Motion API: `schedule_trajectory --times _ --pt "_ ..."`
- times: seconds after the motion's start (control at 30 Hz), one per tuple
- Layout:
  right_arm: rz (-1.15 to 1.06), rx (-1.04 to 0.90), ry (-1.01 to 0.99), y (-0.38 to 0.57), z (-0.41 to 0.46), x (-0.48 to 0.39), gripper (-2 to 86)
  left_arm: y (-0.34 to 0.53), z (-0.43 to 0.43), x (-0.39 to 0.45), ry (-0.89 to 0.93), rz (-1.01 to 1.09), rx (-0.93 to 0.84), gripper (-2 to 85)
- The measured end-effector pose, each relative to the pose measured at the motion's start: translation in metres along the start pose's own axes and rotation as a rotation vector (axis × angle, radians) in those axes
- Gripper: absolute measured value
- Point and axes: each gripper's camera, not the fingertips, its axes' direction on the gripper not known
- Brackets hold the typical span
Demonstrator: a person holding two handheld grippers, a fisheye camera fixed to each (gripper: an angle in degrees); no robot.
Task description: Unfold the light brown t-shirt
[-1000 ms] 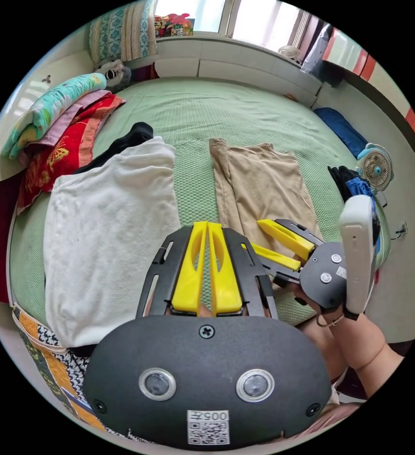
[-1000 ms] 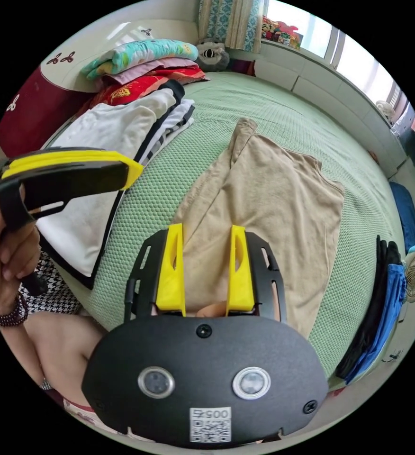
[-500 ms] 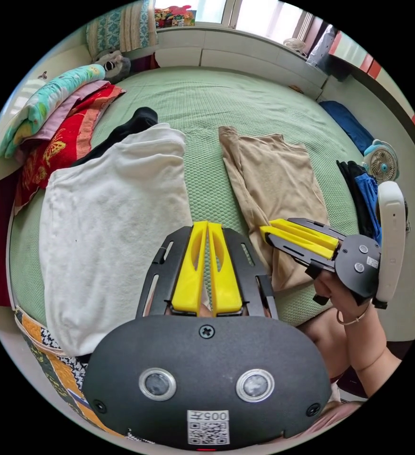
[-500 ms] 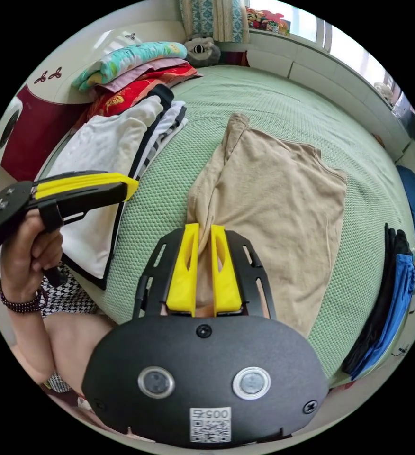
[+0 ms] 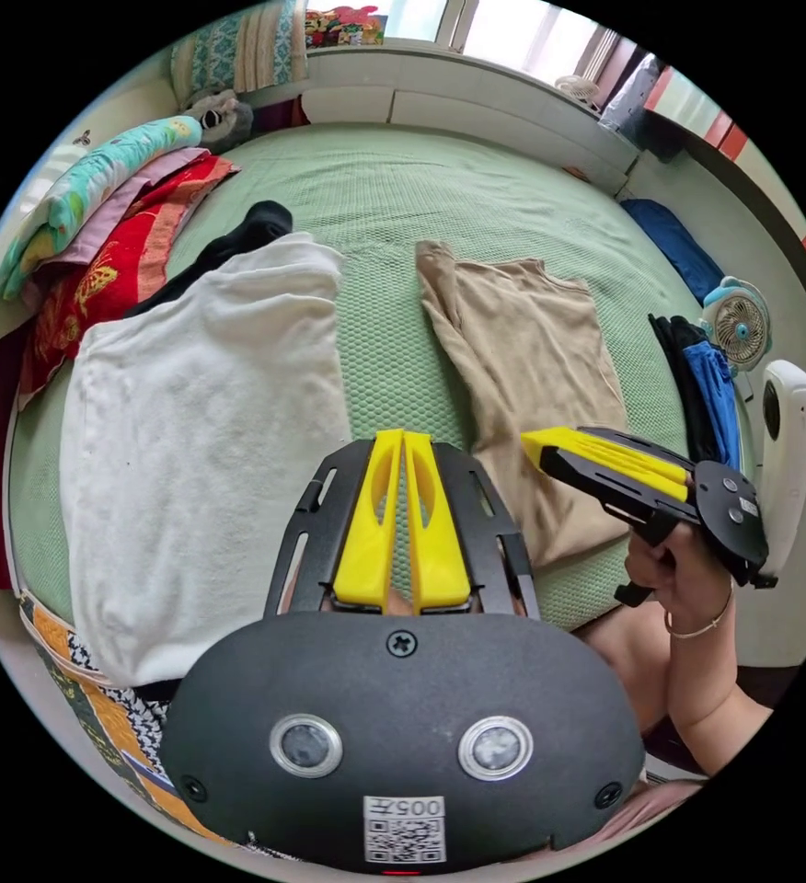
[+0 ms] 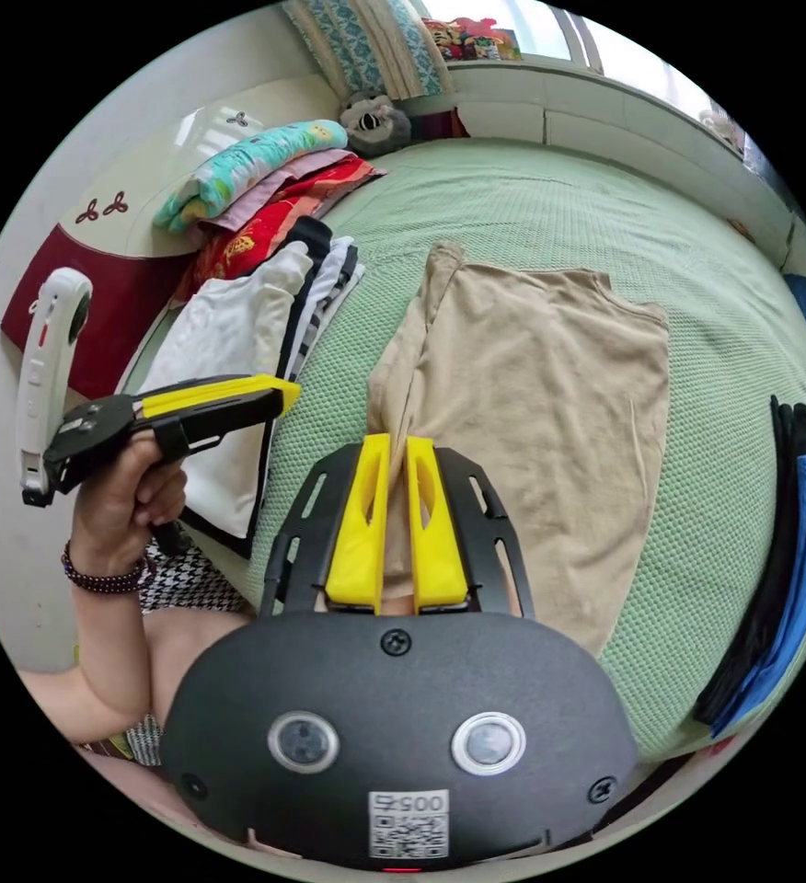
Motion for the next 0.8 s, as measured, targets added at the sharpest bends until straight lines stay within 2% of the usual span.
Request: schedule_trajectory --times 0.17,0.33,0.43,0.53,0.63,0.8 --pt "-0.012 0.016 -0.017 0.003 -0.006 0.009 1.3 -0.002 0.017 0.016 -0.065 0.055 -0.041 -0.6" --pt "-0.114 -0.026 -0.100 0.010 -0.001 -0.008 9.8 -0.002 0.023 0.017 -0.103 0.051 -0.034 -0.6" --pt "-0.162 -0.076 -0.024 0.013 0.014 -0.021 11.6 -0.005 0.026 0.012 -0.102 0.022 -0.026 -0.6" --pt "-0.189 -0.128 0.115 0.013 0.030 -0.030 9.3 -0.007 0.029 0.010 -0.091 0.006 -0.028 -0.6" --pt "-0.227 -0.144 0.163 0.012 0.037 -0.030 6.5 -0.009 0.031 0.013 -0.077 0.014 -0.017 -0.6" --pt "-0.173 -0.119 0.054 0.010 0.017 -0.007 -0.7 -0.009 0.032 0.016 -0.076 0.030 0.002 -0.6"
